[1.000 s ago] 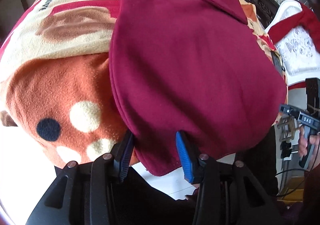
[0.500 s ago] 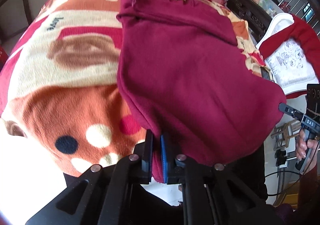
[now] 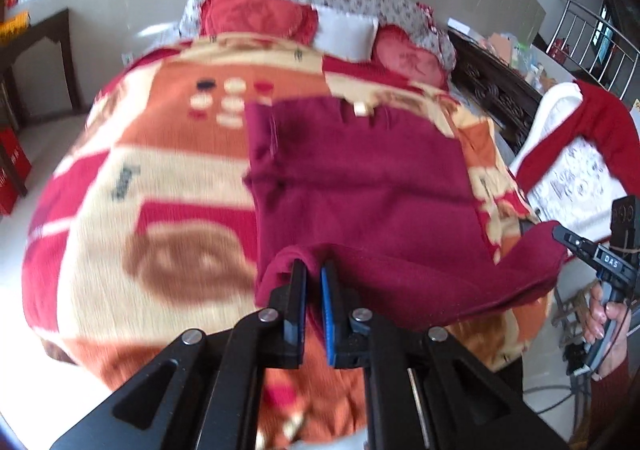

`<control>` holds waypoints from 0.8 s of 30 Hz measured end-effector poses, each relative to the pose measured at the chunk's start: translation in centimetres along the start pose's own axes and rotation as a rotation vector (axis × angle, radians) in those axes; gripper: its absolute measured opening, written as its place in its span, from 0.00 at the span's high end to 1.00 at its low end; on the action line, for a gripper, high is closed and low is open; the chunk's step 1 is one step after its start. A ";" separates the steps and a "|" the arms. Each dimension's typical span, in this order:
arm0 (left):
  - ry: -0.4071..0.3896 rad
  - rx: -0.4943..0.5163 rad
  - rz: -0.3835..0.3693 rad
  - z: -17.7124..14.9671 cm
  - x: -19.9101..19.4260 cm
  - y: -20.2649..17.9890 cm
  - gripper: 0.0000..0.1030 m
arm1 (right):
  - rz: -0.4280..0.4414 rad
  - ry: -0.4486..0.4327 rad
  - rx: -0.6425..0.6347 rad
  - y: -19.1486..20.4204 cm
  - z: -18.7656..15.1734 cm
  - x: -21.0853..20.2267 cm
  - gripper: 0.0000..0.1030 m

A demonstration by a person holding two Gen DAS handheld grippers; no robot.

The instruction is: Fold small clothes

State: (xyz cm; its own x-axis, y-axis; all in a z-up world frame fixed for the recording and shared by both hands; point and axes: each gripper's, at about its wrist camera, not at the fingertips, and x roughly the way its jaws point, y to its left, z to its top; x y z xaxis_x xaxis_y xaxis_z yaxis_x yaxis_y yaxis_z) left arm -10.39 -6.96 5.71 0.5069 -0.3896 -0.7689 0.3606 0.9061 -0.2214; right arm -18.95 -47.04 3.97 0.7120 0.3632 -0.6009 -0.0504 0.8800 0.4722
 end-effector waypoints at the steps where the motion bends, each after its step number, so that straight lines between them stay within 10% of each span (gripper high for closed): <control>1: -0.016 -0.004 0.010 1.0 0.5 0.0 0.93 | -0.011 -0.019 0.006 -0.2 0.7 0.3 1.00; 24: -0.078 0.024 0.141 11.9 8.6 -0.4 0.93 | -0.193 -0.120 0.026 -3.8 10.6 7.8 1.00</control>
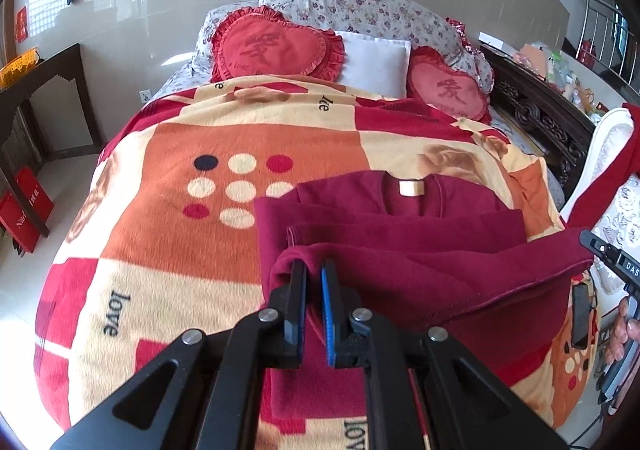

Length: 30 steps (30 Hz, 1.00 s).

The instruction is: Fold small clothes

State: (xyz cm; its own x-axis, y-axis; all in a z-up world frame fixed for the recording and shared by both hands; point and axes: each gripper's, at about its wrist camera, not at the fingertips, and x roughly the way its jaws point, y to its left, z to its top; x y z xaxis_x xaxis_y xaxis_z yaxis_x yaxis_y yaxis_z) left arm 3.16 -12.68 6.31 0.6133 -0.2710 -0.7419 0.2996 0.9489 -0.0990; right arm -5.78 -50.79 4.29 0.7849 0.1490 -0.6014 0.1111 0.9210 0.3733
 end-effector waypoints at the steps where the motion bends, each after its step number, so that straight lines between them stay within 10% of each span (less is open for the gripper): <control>1: 0.001 0.002 0.004 0.4 0.4 0.0 0.93 | -0.004 -0.003 -0.001 0.0 0.2 0.3 1.00; 25: 0.116 -0.106 0.026 5.0 13.2 1.7 0.89 | -0.069 0.147 0.122 -4.5 5.4 13.7 1.00; 29: 0.076 -0.135 0.008 5.7 11.6 2.4 0.31 | -0.086 0.081 0.129 -4.3 6.2 11.4 0.86; 30: 0.055 -0.141 -0.005 5.8 10.9 2.6 0.30 | -0.095 0.047 0.127 -4.2 6.2 10.0 0.84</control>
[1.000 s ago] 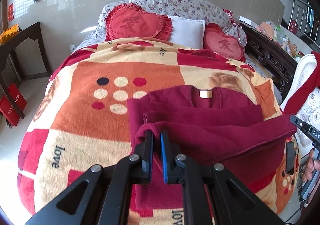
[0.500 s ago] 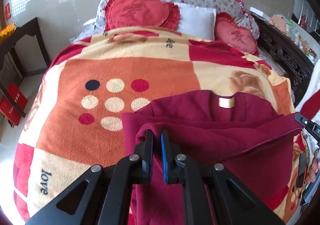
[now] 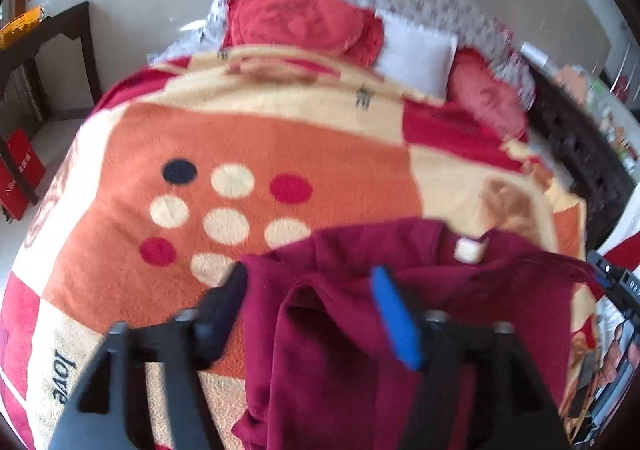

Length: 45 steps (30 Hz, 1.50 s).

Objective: Fold small clothes
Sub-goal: 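Open the left tool and release the folded hem onto the sweatshirt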

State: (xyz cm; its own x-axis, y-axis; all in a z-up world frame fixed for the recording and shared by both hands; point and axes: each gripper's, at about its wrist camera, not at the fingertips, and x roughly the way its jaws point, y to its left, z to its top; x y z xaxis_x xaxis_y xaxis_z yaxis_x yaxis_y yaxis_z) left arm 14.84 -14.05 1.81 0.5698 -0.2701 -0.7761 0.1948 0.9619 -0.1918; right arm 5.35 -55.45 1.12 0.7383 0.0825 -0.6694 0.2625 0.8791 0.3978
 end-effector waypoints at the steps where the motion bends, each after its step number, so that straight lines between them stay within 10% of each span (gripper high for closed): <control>1: -0.013 0.000 -0.012 0.0 -0.8 0.2 0.30 | 0.001 -0.013 -0.001 0.0 0.0 -0.8 0.84; 13: 0.057 -0.018 0.132 -1.1 3.6 0.2 0.30 | -0.009 0.044 -0.197 4.6 -1.8 3.5 0.89; 21: 0.099 -0.048 0.192 -0.8 6.7 1.5 0.28 | -0.103 0.063 -0.092 2.4 0.0 8.9 0.91; 45: 0.103 0.035 0.069 -7.9 -4.6 1.4 0.23 | -0.038 0.202 -0.092 -0.6 -10.7 -4.2 0.83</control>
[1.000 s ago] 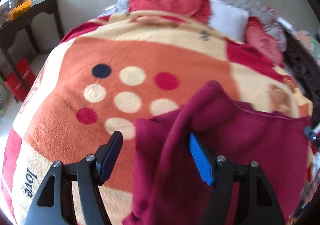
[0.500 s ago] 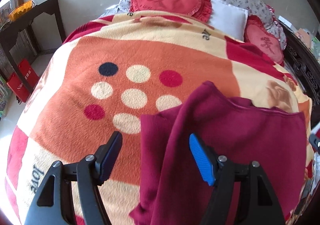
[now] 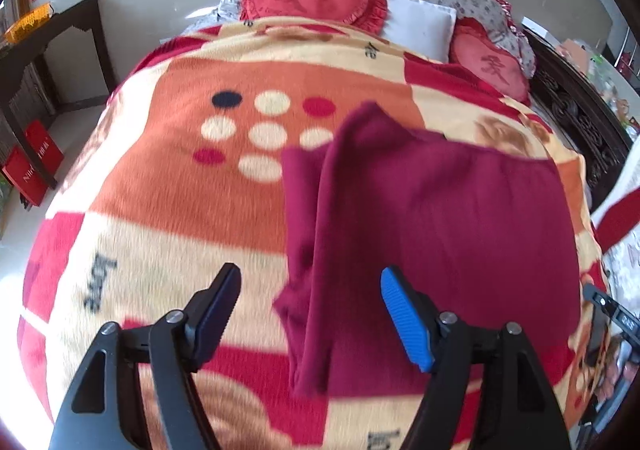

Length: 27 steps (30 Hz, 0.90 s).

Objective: Fold small clothes
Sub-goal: 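Open the left tool and release the folded hem onto the sweatshirt, then grasp the folded sweatshirt edge with the left tool and lift it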

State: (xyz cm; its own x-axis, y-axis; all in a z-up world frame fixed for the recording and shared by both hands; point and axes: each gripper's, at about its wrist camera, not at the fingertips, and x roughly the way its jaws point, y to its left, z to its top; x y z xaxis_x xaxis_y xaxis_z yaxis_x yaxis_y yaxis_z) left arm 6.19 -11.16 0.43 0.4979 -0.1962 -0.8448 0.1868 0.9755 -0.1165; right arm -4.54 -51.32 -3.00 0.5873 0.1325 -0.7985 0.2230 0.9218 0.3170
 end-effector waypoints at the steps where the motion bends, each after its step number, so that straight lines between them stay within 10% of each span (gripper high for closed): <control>1: 0.012 -0.001 -0.003 -0.9 0.1 0.2 0.23 | 0.006 0.007 -0.003 0.0 -0.4 0.1 0.82; 18: 0.125 -0.058 0.023 -5.4 3.5 1.8 0.23 | 0.003 0.079 -0.027 -0.8 -3.8 1.7 1.00; 27: 0.115 -0.093 -0.006 -5.6 2.8 2.7 0.23 | 0.006 -0.104 -0.062 3.7 -0.4 -3.6 0.96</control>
State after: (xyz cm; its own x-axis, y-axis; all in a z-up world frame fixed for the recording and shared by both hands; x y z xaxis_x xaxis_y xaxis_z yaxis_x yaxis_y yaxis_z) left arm 3.38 -8.51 -5.15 0.3954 -0.1941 -0.8978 0.1074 0.9805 -0.1647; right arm -6.10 -48.24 0.84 0.6663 0.1024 -0.7386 0.1730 0.9423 0.2867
